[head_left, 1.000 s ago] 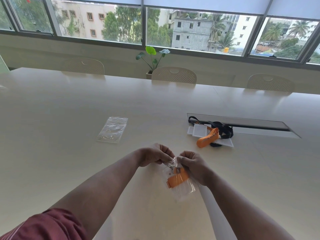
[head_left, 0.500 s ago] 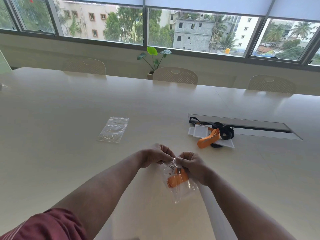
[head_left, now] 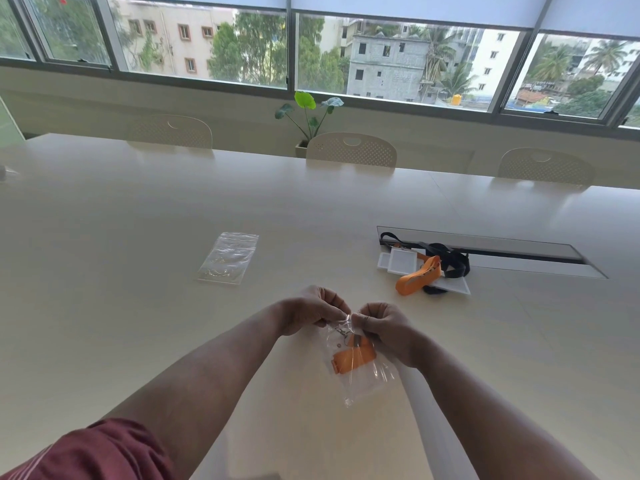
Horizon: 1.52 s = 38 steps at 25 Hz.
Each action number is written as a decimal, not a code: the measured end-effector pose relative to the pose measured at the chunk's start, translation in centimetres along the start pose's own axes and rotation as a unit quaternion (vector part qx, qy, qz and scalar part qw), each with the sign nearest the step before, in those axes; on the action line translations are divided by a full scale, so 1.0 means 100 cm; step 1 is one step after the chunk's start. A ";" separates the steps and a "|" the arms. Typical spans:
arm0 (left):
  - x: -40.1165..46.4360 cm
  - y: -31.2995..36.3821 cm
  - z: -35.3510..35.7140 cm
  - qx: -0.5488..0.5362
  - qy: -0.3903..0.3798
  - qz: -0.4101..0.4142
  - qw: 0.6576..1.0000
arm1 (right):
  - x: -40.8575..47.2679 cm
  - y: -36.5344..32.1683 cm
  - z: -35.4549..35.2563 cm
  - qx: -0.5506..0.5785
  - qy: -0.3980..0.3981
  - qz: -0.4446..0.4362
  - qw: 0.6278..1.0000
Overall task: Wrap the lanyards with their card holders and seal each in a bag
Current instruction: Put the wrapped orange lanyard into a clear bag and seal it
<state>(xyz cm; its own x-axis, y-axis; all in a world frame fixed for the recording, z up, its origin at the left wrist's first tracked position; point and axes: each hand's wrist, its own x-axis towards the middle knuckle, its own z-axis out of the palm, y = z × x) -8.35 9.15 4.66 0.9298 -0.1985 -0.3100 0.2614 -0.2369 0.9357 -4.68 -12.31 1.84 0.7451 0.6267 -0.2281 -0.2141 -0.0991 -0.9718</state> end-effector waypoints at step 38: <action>-0.014 0.003 0.016 0.037 0.031 0.000 0.999 | -0.009 -0.005 0.015 0.029 0.075 -0.020 0.997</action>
<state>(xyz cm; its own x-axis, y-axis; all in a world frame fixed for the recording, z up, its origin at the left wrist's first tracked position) -10.05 7.82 5.07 0.9446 -0.1401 -0.2968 0.2435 -0.3072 0.9200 -6.21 -11.71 2.64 0.8390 0.5060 -0.2001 -0.2149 -0.0297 -0.9762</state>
